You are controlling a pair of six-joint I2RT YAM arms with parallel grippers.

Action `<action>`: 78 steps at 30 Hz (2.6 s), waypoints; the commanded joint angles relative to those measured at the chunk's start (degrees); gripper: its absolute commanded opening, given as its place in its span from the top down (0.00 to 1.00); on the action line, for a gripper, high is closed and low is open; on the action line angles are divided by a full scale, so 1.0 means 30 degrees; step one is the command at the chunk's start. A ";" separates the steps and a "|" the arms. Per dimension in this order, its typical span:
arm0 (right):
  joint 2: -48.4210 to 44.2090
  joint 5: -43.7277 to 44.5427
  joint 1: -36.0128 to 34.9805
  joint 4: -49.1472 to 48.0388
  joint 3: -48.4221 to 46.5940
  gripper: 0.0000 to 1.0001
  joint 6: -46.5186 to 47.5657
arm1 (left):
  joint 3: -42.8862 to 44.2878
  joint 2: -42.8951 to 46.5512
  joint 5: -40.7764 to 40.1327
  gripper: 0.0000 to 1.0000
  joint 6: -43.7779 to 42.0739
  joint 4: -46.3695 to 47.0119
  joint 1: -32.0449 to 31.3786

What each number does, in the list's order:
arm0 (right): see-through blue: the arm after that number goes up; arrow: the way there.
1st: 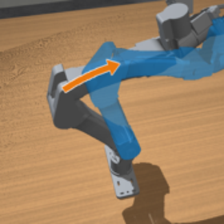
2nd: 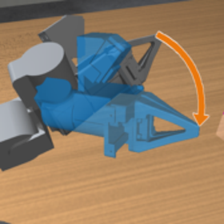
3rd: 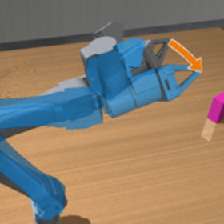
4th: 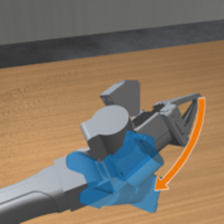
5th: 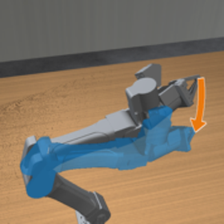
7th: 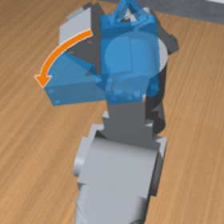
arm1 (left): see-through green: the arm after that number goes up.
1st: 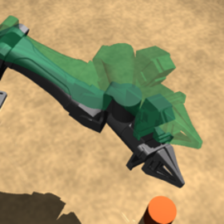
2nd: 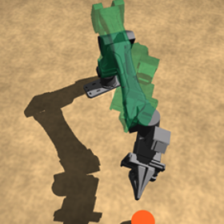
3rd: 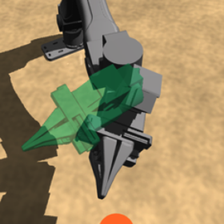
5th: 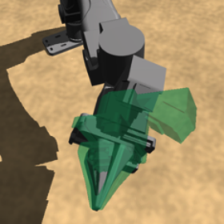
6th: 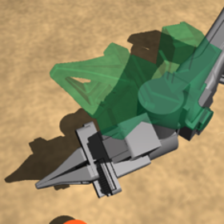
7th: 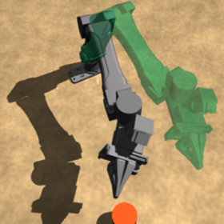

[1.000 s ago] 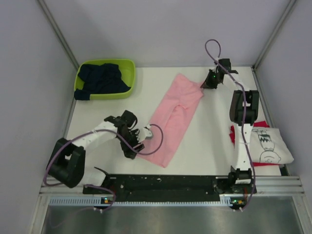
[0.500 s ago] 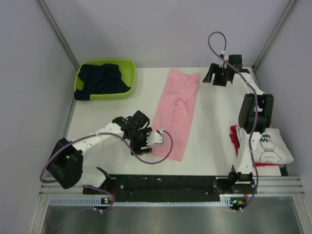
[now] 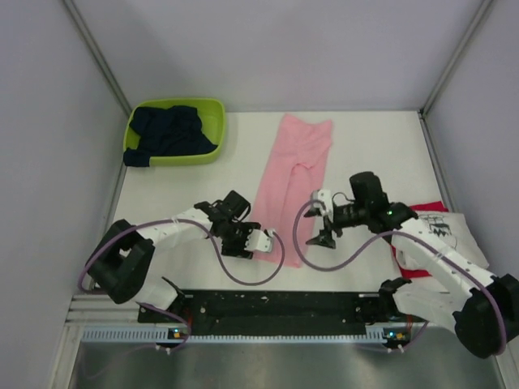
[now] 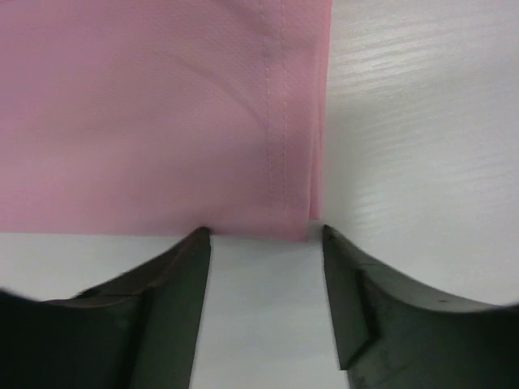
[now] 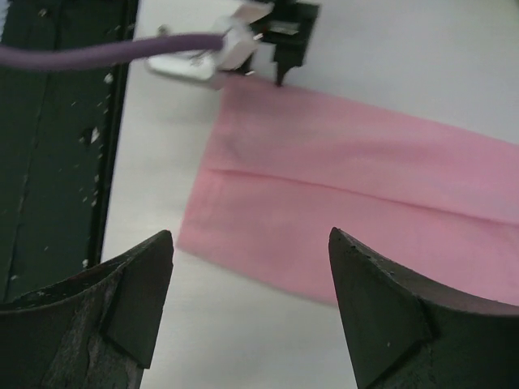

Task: Fold and stack the t-shirts
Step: Rotate the tshirt 90 degrees, then grab the bottom of the folded rectangular tshirt with both arms, then fold the folded rectangular tshirt in 1/3 of the way

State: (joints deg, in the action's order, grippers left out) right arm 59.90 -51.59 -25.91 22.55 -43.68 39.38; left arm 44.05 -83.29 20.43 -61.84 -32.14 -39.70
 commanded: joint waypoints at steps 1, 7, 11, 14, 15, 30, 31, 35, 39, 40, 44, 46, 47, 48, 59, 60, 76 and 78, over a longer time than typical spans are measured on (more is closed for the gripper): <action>-0.0630 0.1276 -0.3424 0.2946 0.2249 0.24 0.6031 | -0.0620 -0.0099 0.0925 0.50 -0.0598 0.1308 0.0080; 0.1564 0.6616 -0.6916 -0.0213 0.3953 0.25 0.7061 | -0.0855 0.0279 0.1569 1.00 0.0865 0.1222 0.0051; 0.2794 0.7060 -0.7504 -0.2854 0.4424 0.26 0.6971 | -0.1558 0.1130 0.2214 1.00 0.1453 0.1484 0.0051; 0.3937 0.8316 -0.8352 -0.2537 0.4336 0.34 0.7732 | -0.1618 0.1219 0.2273 1.00 0.1980 0.1486 0.0051; 0.4201 0.8669 -0.8645 -0.2274 0.4249 0.37 0.7937 | -0.1531 0.1161 0.2303 1.00 0.2040 0.1369 0.0051; -0.0477 0.7242 -1.0878 0.5578 0.2316 1.00 0.5601 | 0.1689 0.3381 0.7338 1.00 0.2685 -0.8296 -0.1912; -0.0948 0.6744 -1.0063 0.6103 0.1995 1.00 0.5248 | 0.2041 0.3909 0.7313 1.00 0.3033 -0.8300 -0.1854; -0.0312 0.5572 -0.6285 0.6723 0.0034 1.00 0.4481 | 0.3650 0.3422 0.4070 1.00 0.5520 -0.6402 -0.1474; 0.2437 0.5127 -0.2476 0.4795 -0.2103 1.00 0.2964 | 0.8446 -0.0528 0.2921 1.00 0.7777 -0.6512 -0.0042; 0.3142 0.5185 -0.1770 0.4297 -0.2632 1.00 0.2466 | 0.9707 -0.1728 0.2512 1.00 0.8363 -0.6542 0.0456; 0.5809 0.5129 0.0809 0.1166 -0.4158 1.00 0.1204 | 1.4953 -0.5102 0.1570 1.00 0.9599 -0.5695 0.2742; 0.7010 0.4864 0.1834 -0.0244 -0.4627 1.00 0.0560 | 1.7237 -0.6742 0.1630 1.00 0.9512 -0.5429 0.3243; 0.7654 0.4748 0.2159 -0.0569 -0.4977 1.00 0.0441 | 1.8525 -0.7707 0.1455 1.00 0.9366 -0.5719 0.3273; 0.8328 0.4776 0.2337 -0.0630 -0.5416 1.00 0.0381 | 1.9582 -0.8906 0.1395 1.00 0.9249 -0.6273 0.3244; 1.2465 0.6446 0.3481 -0.2473 -0.7149 1.00 -0.0204 | 2.2201 -1.2930 -0.1416 1.00 0.8720 -0.6866 0.3332; 1.2581 0.6417 0.3510 -0.2592 -0.7120 1.00 -0.0234 | 2.2201 -1.3047 -0.1447 1.00 0.8720 -0.6691 0.3332; 1.4341 0.9377 0.5177 -0.5289 -1.0190 0.69 -0.6637 | 2.2464 -1.2467 -0.4756 0.37 1.0944 -0.3000 0.4120; 1.3322 0.8356 0.5647 -0.5231 -1.0547 0.59 -0.8868 | 2.1912 -1.1007 -0.3828 0.36 1.1181 -0.2881 0.4649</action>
State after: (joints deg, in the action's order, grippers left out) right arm 103.39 -25.80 -13.06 12.64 -69.23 27.62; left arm 109.49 -124.22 8.49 -30.92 -45.91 -28.23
